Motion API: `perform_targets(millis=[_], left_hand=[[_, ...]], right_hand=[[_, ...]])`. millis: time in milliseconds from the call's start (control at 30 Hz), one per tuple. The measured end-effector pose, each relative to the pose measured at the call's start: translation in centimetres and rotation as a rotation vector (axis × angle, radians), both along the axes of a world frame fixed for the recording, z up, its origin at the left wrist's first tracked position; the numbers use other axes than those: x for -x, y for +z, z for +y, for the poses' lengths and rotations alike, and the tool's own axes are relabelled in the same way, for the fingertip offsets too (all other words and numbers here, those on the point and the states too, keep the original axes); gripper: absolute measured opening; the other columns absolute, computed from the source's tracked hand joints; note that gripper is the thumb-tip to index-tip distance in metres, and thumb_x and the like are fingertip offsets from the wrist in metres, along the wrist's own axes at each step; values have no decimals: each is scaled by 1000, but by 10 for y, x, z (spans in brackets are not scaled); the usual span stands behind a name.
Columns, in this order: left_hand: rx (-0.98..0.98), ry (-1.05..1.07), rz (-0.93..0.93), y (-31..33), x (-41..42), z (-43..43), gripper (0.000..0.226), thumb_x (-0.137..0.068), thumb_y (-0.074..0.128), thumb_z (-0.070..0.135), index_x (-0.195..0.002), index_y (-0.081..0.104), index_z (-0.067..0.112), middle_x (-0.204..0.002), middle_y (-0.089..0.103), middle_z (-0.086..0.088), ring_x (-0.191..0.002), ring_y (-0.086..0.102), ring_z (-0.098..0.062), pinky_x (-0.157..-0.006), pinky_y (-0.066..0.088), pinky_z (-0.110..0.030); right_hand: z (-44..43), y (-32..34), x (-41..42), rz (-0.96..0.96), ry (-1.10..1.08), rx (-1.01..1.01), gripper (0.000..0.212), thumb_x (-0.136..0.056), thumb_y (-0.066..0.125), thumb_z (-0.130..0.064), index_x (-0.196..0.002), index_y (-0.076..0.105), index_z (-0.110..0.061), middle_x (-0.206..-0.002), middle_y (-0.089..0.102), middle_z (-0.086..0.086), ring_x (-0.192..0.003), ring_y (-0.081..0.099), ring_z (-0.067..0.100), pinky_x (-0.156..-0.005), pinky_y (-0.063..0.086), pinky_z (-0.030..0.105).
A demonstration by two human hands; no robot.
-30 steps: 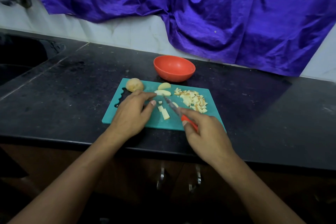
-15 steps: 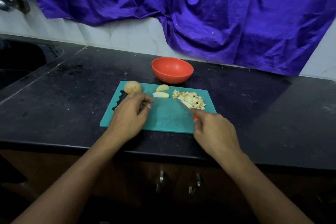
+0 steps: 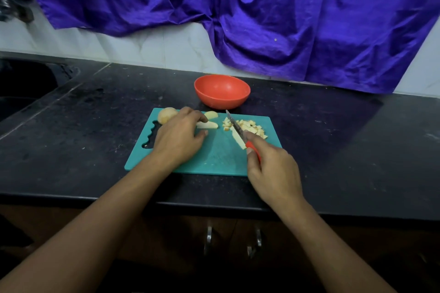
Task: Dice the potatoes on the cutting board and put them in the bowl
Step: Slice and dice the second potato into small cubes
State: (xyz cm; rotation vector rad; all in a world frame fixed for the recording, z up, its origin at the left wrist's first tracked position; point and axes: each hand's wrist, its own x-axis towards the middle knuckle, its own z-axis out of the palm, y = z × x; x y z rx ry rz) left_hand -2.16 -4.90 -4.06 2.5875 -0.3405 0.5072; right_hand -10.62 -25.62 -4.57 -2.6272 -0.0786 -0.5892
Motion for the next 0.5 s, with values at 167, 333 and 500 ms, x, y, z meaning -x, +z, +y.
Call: perform_targets(millis=[167,333,500], left_hand=[[-138,11,19,-1,-19,-11,30,-97,64,35,-125,66,25,-124,61,3,-106,63,-20,-78,52,-38],[-89,-16,9,-4,-13,-4,24,-95,67,38,-117,69,26,-115,61,6,-102,61,-15,-77,49,-34],[-38,-63,6,-5,1,6,16,-92,71,39,-105,72,29,-109,62,12,-97,57,-9,-75,46,-32]], right_hand=[[-7,-3,-3,-28,-26,-230,43,-102,55,-23,-144,56,-35,-81,62,-16,-58,54,2,-51,36,16],[-9,-4,-4,-41,-27,-306,42,-101,57,-22,-142,59,-33,-83,58,-16,-54,49,-1,-49,31,12],[-8,-4,-2,-26,-16,-286,43,-102,56,-24,-144,57,-35,-80,60,-15,-56,52,0,-47,35,13]])
